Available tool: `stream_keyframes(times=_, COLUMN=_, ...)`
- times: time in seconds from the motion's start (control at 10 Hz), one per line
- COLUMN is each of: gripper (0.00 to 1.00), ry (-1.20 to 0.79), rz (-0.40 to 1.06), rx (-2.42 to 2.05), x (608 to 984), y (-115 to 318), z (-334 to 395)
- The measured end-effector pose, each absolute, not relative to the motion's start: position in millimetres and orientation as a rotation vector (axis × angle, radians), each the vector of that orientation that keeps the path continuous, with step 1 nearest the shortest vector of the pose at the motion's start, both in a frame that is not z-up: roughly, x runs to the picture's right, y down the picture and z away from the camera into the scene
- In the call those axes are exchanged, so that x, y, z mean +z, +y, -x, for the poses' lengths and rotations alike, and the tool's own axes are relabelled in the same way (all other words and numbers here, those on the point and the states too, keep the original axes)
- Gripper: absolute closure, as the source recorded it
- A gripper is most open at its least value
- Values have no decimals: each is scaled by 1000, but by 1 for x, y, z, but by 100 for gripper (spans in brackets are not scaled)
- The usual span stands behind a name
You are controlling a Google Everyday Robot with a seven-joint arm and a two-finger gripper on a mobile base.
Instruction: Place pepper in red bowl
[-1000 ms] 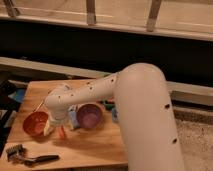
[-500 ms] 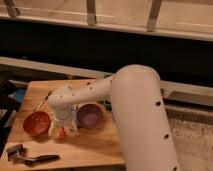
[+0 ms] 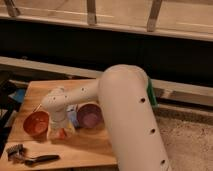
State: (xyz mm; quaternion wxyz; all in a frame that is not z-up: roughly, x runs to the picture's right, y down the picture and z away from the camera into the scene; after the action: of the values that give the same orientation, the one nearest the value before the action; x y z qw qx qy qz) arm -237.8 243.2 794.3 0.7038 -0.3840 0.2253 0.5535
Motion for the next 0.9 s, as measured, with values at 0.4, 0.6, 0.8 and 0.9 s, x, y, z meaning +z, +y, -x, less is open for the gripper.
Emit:
stream_keyframes(times=0.4, gripper=64, ry=516, rz=840, rx=1217, x=799, y=248, z=248)
stream_keyframes(times=0.6, gripper=86, ry=523, rz=837, rx=1213, x=801, y=248, z=250)
stream_keyframes(times=0.8, gripper=99, ry=515, rz=839, rx=1227, x=802, y=246, z=246)
stream_keyframes(times=0.9, gripper=100, ry=513, rz=835, rx=1226, x=802, y=246, z=246)
